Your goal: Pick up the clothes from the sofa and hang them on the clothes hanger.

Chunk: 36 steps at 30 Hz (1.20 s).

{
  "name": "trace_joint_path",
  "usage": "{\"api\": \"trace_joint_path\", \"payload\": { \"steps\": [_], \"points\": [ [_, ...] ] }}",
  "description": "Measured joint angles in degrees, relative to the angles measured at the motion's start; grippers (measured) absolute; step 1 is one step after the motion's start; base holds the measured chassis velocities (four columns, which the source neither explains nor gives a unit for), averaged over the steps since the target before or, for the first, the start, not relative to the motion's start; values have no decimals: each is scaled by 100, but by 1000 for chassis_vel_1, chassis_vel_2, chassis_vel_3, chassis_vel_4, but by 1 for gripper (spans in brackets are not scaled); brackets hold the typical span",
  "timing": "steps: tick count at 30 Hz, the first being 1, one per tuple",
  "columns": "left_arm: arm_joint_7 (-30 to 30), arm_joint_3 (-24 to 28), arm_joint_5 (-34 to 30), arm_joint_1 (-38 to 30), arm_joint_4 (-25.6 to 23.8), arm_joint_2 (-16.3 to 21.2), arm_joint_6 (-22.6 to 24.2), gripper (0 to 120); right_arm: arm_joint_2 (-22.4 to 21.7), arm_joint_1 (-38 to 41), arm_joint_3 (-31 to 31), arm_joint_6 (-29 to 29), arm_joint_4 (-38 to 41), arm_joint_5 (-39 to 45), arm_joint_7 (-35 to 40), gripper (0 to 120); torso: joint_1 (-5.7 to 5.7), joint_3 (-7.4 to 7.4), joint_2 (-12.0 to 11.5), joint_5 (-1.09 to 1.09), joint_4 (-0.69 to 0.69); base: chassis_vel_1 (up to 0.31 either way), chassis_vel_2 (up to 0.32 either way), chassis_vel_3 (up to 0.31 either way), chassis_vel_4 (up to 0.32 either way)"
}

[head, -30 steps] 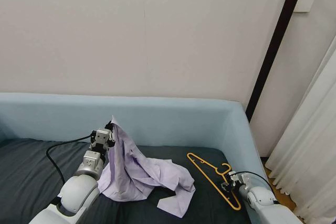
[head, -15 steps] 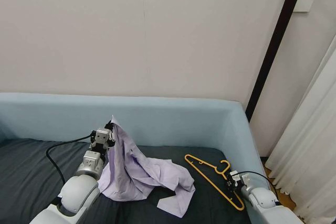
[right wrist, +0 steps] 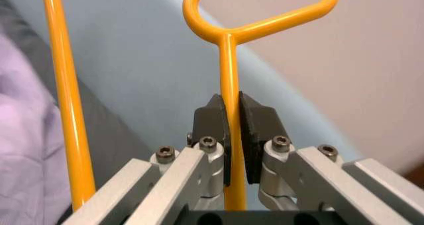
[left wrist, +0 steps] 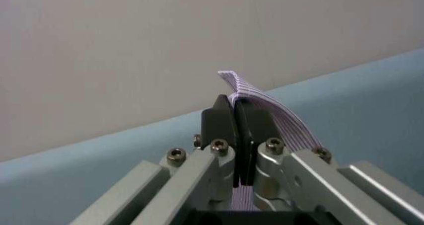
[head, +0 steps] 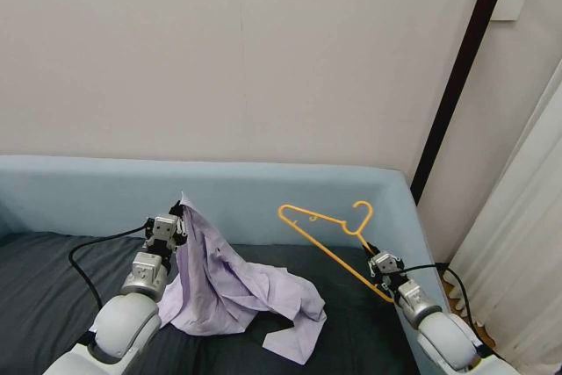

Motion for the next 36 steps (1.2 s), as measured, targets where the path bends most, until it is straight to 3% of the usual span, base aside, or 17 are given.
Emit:
{"api": "trace_joint_path", "payload": {
  "steps": [3, 13, 22, 36],
  "points": [
    [1, 1, -28, -6, -65, -19, 20, 0, 28, -190, -63, 695, 60, -1021, 66, 4, 0, 0, 0, 1, 0, 0, 0, 0, 0],
    [1, 37, -52, 18, -128, -42, 19, 0, 482, -86, -748, 738, -7, -2402, 649, 4, 0, 0, 0, 1, 2, 0, 0, 0, 0],
    [2, 125, -38, 47, -164, -164, 3, 0, 807, 605, -1774, -202, -245, -1956, 1174, 4, 0, 1, 0, 1, 2, 0, 0, 0, 0],
    [4, 109, -29, 53, -194, -137, -31, 0, 863, 788, -1832, -595, -430, -1728, 1320, 4, 0, 1, 0, 1, 0, 0, 0, 0, 0]
  ]
}}
